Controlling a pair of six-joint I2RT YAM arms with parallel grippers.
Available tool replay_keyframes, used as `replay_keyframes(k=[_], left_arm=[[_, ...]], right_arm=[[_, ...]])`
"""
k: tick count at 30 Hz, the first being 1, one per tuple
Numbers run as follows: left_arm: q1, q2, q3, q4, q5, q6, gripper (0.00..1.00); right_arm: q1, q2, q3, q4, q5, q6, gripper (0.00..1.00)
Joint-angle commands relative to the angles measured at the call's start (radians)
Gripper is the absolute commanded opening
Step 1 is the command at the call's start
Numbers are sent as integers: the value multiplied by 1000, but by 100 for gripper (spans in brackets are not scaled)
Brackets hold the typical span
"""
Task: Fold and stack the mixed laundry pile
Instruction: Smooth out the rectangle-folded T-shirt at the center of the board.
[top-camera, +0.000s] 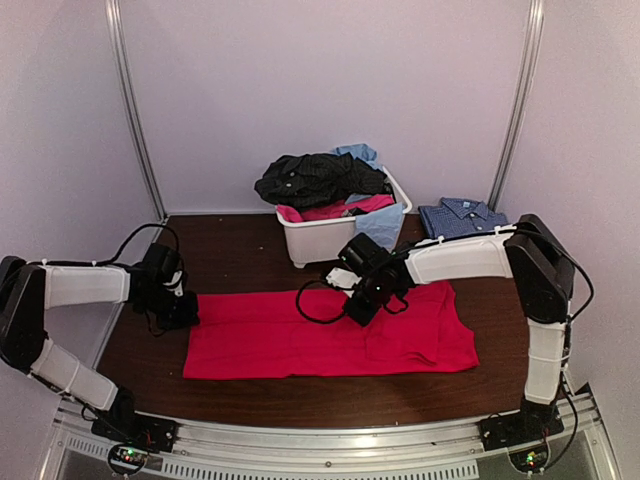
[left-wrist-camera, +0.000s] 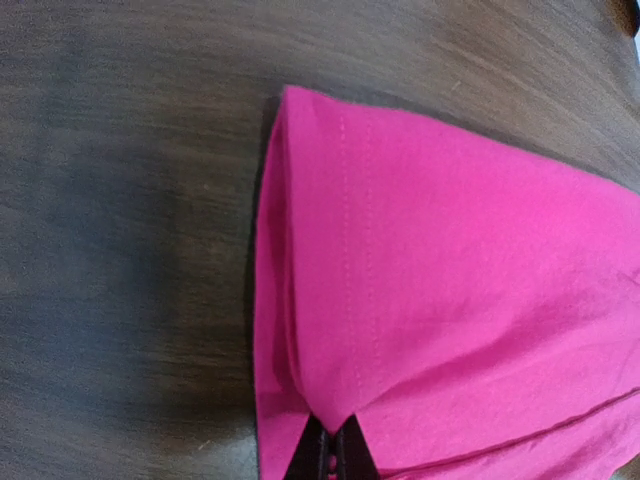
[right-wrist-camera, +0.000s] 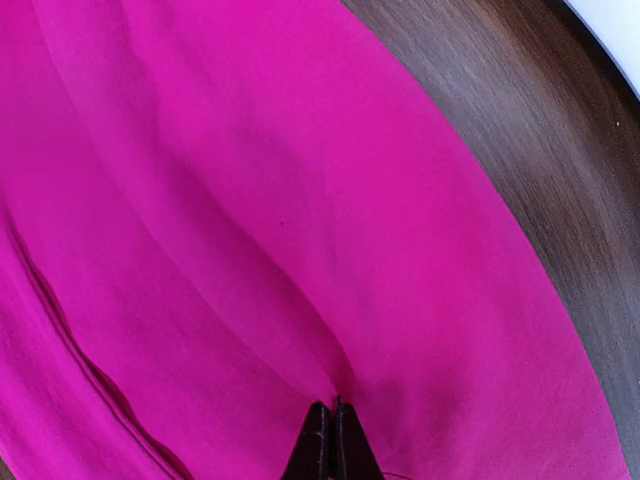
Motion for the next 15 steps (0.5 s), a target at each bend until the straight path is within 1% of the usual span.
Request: replay_keyframes(k=[1, 5, 10, 11, 12, 13, 14, 15], left_arm=[[11, -56, 58, -63, -58, 30, 0], [17, -62, 62, -88, -75, 42, 0], [28, -32, 39, -70, -65, 58, 0], [28, -19, 40, -66, -48, 67, 5], [28, -7, 42, -65, -36, 73, 22], [28, -2, 42, -61, -30, 76, 31], [28, -9, 41, -49, -20, 84, 36], [28, -26, 37, -37, -5, 93, 39]], right_arm=[[1, -60, -10, -24, 15, 3, 0], [2, -64, -26, -22, -19, 5, 0], [1, -56, -51, -20, -94, 5, 0], [1, -50, -52, -22, -107, 4, 0], [2, -44, -49, -29, -115, 2, 4], [2, -38, -46, -38, -129, 4, 13], [2, -40, -44, -44, -144, 7, 24], [2, -49, -43, -47, -154, 13, 29]])
